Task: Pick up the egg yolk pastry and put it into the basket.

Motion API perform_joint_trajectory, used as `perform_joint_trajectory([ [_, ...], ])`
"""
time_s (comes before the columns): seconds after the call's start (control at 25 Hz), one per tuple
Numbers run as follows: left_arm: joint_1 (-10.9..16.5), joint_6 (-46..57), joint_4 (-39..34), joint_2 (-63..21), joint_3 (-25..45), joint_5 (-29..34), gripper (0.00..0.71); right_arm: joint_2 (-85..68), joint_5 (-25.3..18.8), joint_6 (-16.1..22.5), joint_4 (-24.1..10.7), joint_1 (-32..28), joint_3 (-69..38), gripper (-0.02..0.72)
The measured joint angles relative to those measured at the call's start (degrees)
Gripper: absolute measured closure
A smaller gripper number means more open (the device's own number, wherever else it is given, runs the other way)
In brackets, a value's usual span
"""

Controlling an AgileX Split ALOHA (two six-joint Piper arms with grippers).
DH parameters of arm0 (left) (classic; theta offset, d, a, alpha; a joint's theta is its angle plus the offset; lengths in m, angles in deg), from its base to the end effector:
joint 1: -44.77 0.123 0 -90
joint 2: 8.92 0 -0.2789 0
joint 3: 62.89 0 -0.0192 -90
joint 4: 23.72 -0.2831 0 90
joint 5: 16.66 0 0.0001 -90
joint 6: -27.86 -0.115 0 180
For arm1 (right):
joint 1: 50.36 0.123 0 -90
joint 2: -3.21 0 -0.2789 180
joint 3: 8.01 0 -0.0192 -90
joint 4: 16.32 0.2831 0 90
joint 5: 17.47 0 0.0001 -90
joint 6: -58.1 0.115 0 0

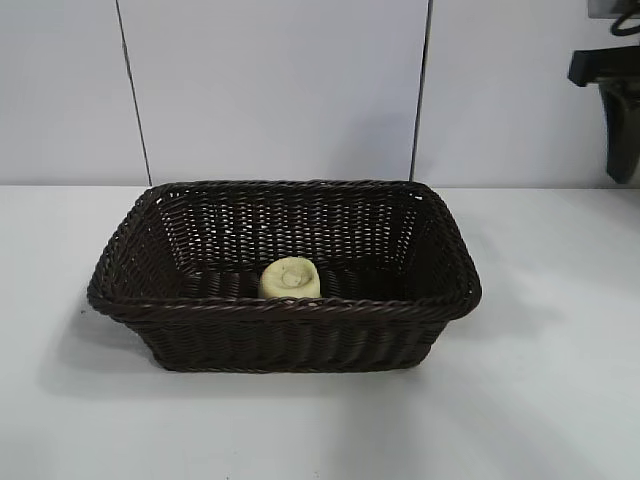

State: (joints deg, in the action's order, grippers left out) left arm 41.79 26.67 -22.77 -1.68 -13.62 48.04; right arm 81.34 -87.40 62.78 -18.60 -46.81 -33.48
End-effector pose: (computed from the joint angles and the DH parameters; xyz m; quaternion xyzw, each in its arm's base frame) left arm 0.0470 -0.0042 0.2707 0.0323 0.8706 -0.0159 0.4906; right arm 0.2350 0.0103 0.2338 0.0041 0.9982 -0.0149 0.0576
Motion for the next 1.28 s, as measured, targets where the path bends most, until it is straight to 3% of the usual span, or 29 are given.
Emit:
perform_joint_trajectory([
  [0.4,0.0,0.0,0.0,0.0,0.0,0.0,0.139,-29.7,8.5,-1.3,1.3,0.0,-23.8,0.249],
  [1.28,0.0,0.0,0.0,0.0,0.0,0.0,0.139,-71.0,7.9,-1.3,1.7,0.0,-24.8,0.249],
])
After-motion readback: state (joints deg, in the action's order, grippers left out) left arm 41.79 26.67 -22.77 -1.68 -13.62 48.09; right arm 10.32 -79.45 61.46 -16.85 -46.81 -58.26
